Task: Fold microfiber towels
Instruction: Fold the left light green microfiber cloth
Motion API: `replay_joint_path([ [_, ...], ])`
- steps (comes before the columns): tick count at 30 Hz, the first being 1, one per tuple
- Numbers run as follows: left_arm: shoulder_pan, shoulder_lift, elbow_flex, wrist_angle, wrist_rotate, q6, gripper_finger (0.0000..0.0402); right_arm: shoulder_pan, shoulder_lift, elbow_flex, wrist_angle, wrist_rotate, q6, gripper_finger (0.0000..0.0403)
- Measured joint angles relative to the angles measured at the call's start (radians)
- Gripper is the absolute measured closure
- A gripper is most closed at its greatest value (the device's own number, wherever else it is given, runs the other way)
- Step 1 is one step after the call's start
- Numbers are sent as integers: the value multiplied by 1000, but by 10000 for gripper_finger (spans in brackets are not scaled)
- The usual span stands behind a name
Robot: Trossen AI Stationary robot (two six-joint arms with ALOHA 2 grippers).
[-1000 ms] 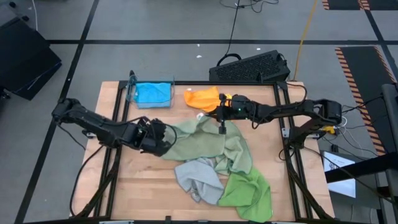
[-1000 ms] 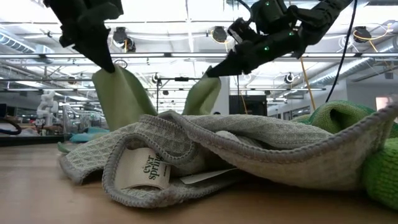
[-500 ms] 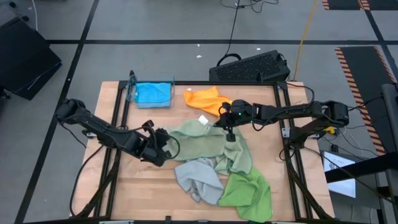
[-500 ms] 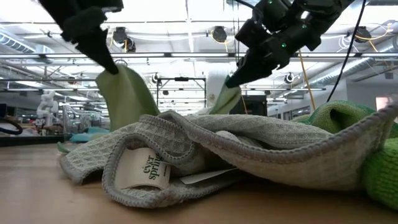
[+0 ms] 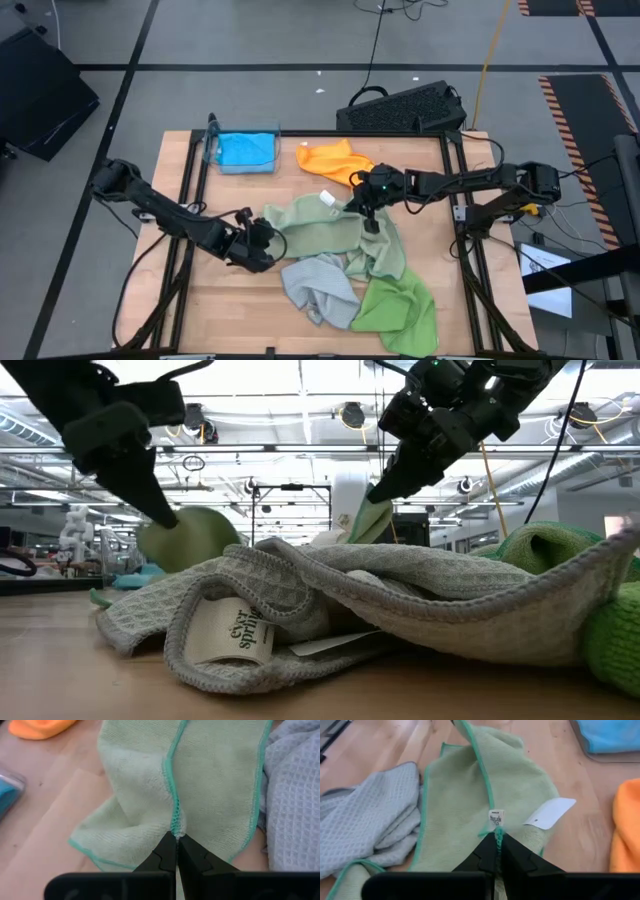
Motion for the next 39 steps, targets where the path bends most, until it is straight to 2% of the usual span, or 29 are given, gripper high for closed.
replay_joint_path([
  [9, -5, 0, -30, 40, 34, -39, 394, 1, 0, 0, -17, -1, -34, 400],
  [18, -43, 0, -30, 46, 48, -5, 358, 17, 0, 0, -32, -5, 10, 397],
  [26, -86, 40, -30, 52, 79, -32, 395, 39, 1, 0, -26, -5, 27, 397],
  [28, -93, 63, -30, 52, 79, -40, 386, 39, 1, 0, -26, -5, 36, 397],
  [33, -95, 97, -30, 102, 73, -64, 335, 39, 1, 0, -18, -5, 41, 397],
  [39, -95, 101, -25, 159, 71, -29, 288, 39, 1, 0, -18, -5, 40, 396],
])
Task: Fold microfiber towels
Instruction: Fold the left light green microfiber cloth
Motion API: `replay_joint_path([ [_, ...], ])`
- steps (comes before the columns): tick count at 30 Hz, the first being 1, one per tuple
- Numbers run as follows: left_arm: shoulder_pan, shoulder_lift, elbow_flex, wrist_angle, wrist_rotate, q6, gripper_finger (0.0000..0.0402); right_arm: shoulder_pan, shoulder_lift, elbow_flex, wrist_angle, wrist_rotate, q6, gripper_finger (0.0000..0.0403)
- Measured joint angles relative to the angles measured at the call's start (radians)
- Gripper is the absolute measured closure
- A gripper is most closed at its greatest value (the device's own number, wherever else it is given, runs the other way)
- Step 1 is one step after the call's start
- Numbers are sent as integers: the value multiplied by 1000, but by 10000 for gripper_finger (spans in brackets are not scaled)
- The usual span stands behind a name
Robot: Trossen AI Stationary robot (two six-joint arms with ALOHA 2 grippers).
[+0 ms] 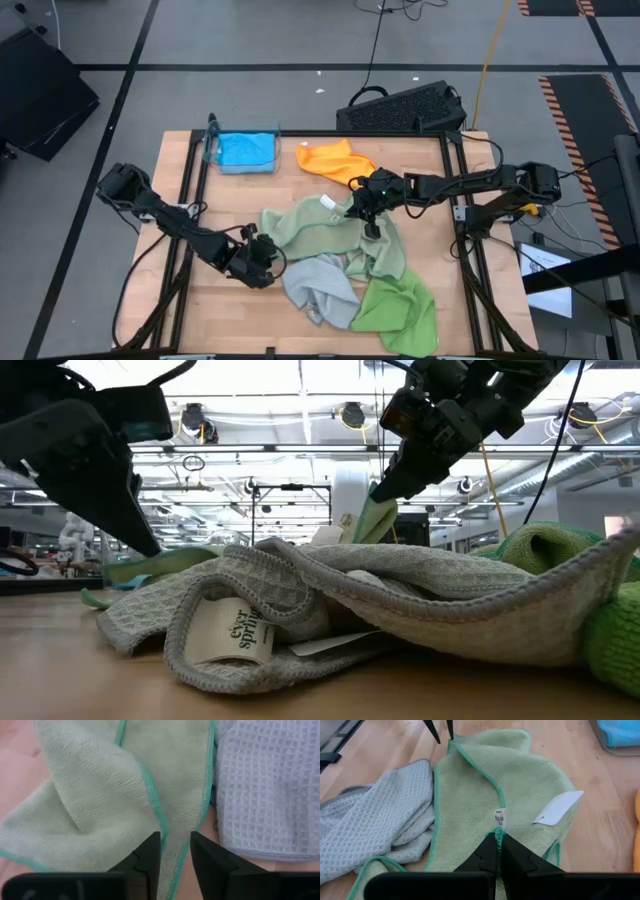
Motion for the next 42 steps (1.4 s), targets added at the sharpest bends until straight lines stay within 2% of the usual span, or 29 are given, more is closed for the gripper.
replay_joint_path([
  [4, 1, -12, 24, -3, -9, 61, 278, 0, 0, 0, 5, 9, -1, 396],
  [10, 11, -49, 60, -4, -176, 145, 277, 0, 0, 0, 5, 33, -17, 396],
  [13, 45, -51, 64, -5, -218, 175, 277, 0, 0, 0, 4, 83, -44, 396],
  [17, 91, -51, 64, -7, -207, 163, 277, 0, 0, 0, 5, 133, -62, 396],
  [22, 111, -51, 64, 23, -201, 170, 277, 0, 0, 0, 12, 136, -86, 396],
  [25, 127, -51, 64, 25, -205, 181, 277, 0, 0, 0, 16, 102, -73, 396],
  [28, 150, -51, 64, 33, -166, 178, 271, 0, -2, 0, 24, 36, -43, 396],
  [30, 157, -51, 64, 90, -154, 219, 260, 2, -3, 0, 36, 9, -26, 396],
  [36, 175, -3, 64, 439, -152, 488, 202, 20, -3, 0, 108, 0, -17, 396],
  [42, 211, 110, 64, 702, -203, 600, 164, 47, -3, 0, 261, 0, 50, 396],
])
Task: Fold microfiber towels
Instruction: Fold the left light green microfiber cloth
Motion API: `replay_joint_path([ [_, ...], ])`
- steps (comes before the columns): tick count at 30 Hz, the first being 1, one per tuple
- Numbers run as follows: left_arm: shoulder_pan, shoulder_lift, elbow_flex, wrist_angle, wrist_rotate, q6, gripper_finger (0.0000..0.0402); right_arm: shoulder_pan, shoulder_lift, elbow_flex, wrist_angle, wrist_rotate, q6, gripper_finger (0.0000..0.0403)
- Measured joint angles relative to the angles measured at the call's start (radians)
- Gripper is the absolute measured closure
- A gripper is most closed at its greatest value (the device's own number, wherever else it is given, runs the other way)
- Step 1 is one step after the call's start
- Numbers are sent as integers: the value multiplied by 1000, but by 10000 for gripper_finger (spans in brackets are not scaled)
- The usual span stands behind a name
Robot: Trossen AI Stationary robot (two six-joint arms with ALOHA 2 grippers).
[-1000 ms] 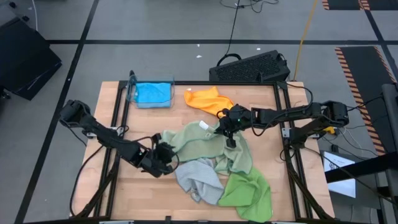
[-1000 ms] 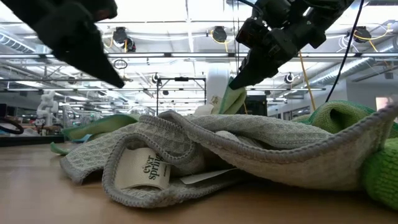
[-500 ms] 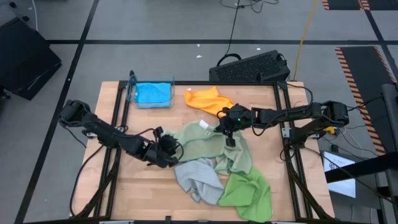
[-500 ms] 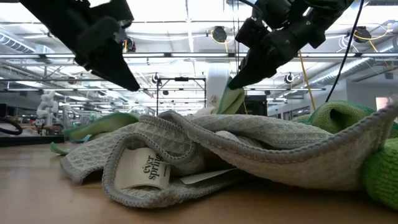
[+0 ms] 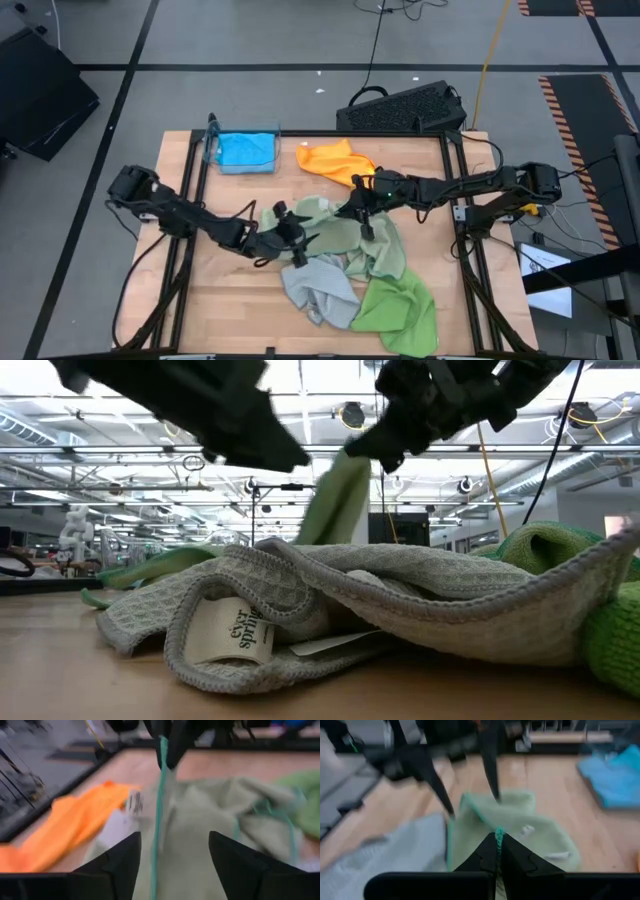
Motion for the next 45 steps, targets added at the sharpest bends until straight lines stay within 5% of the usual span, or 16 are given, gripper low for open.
replay_joint_path([
  [4, 5, 58, 4, 140, -65, 49, 161, 15, -1, 0, 73, 5, 6, 396],
  [12, 7, 71, 16, 157, -191, 97, 160, 40, -1, 0, 66, 5, -16, 396],
  [17, 53, 69, 17, 223, 69, 177, 167, 47, -1, 0, 88, 7, -36, 396],
  [20, 94, 69, 17, 192, 116, 161, 210, 49, -1, 0, 85, 8, -55, 396],
  [24, 108, 70, 16, 167, 120, 198, 334, 49, -1, 0, 41, 8, -87, 390],
  [26, 107, 70, 16, 167, 100, 212, 382, 47, -5, 0, -10, 9, -100, 375],
  [34, 102, 70, 16, 124, 50, 234, 395, -46, -64, 0, -267, 56, -177, 263],
  [39, 104, 70, 16, 132, 42, 264, 389, -135, -9, -7, -249, 50, -260, 206],
  [45, 101, 70, 16, 146, 43, 272, 392, -195, 104, -7, -147, -144, -289, 208],
])
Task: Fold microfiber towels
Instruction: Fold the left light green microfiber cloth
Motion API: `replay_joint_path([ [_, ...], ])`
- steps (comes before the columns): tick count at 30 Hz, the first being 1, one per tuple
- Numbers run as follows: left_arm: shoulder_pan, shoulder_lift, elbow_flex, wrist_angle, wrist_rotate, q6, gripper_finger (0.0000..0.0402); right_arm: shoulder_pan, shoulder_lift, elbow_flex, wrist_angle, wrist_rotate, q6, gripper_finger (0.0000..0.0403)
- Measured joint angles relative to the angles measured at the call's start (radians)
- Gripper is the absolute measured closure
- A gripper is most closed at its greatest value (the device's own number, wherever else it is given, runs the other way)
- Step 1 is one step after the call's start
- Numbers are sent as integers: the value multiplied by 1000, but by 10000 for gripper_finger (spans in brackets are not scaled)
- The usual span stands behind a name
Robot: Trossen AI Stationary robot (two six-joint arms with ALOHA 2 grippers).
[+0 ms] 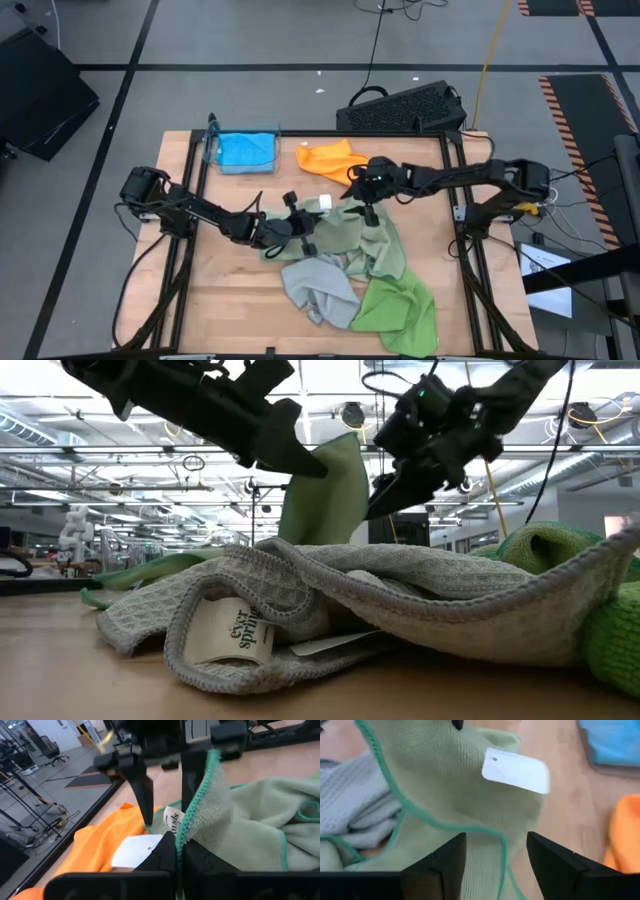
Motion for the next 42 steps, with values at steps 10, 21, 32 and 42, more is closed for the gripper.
replay_joint_path([
  [10, -5, 0, 0, 20, 13, 21, 389, -18, 138, 0, 170, -89, 0, 251],
  [21, -6, -1, 0, 33, 23, 25, 388, -26, 177, 0, 185, -144, -48, 376],
  [32, -21, -1, 0, -6, -50, 6, 389, -30, -37, -3, -73, -35, -136, 399],
  [42, -1, -1, 0, 9, -145, -9, 384, -30, -71, -118, 184, 282, -51, 401],
])
